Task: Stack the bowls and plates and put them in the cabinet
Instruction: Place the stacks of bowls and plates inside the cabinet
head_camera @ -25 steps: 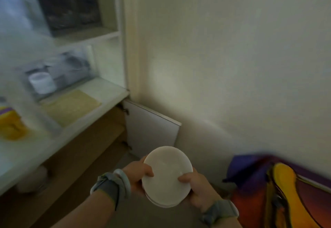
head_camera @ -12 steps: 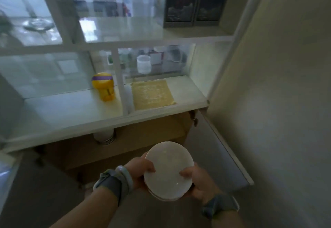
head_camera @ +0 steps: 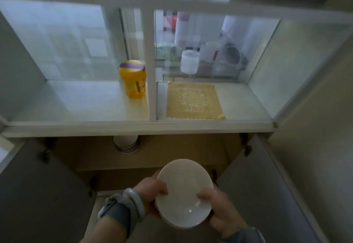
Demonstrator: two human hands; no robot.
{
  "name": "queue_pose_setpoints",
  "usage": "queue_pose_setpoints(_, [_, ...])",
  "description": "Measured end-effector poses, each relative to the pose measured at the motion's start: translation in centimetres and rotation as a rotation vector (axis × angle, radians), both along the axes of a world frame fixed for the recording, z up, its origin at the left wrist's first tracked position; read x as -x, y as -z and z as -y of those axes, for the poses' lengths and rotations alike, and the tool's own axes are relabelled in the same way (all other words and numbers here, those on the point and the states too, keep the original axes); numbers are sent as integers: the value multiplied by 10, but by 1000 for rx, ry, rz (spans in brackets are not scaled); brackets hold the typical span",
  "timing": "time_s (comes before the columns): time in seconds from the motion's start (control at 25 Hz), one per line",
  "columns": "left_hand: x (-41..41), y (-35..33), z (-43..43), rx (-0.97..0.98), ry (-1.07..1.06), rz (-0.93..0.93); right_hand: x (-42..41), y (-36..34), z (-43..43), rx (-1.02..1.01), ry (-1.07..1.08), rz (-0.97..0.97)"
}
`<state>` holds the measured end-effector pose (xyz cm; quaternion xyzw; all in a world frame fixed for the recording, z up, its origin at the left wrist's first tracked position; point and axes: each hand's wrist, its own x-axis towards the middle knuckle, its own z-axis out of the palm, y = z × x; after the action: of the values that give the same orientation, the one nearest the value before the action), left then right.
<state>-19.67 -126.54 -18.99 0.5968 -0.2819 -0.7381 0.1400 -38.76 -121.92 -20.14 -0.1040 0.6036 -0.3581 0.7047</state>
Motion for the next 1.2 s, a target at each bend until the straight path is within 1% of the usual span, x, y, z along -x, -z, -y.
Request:
queue_pose_setpoints(0.12, [-4,65,29,21,-13,52,-7,49,28,-13,-6,55])
queue_pose_setpoints(0.2, [-6,97,47,29,-33,60,-6,78,46,-4,-62,26])
queue_pose_setpoints(0.28, [-9,140,63,101,-64,8,-10,116,62,72,-90,55])
queue_pose_setpoints(0.4, [-16,179,79,146,-158,-95,-13,163,79,120,-102,109])
queue_pose_setpoints(0.52, [-26,210,90,268,-148,-24,-10,190,88,188,-204,20])
queue_pose_setpoints(0.6, [-25,217,97,341,-163,-39,-10,193,95,227,-247,5])
queue_pose_setpoints(0.68, [-21,214,100,385,-197,-39,-9,187,100,221,-239,-3])
queue_pose_setpoints(0.84, [-14,207,108,340,-219,-15,-7,173,115,200,-233,19])
queue_pose_setpoints(1.0, [-8,214,129,346,-253,-18,-7,180,133,239,-203,19])
queue_pose_setpoints(1.2, [-6,222,146,327,-252,-50,-8,188,157,246,-227,-42])
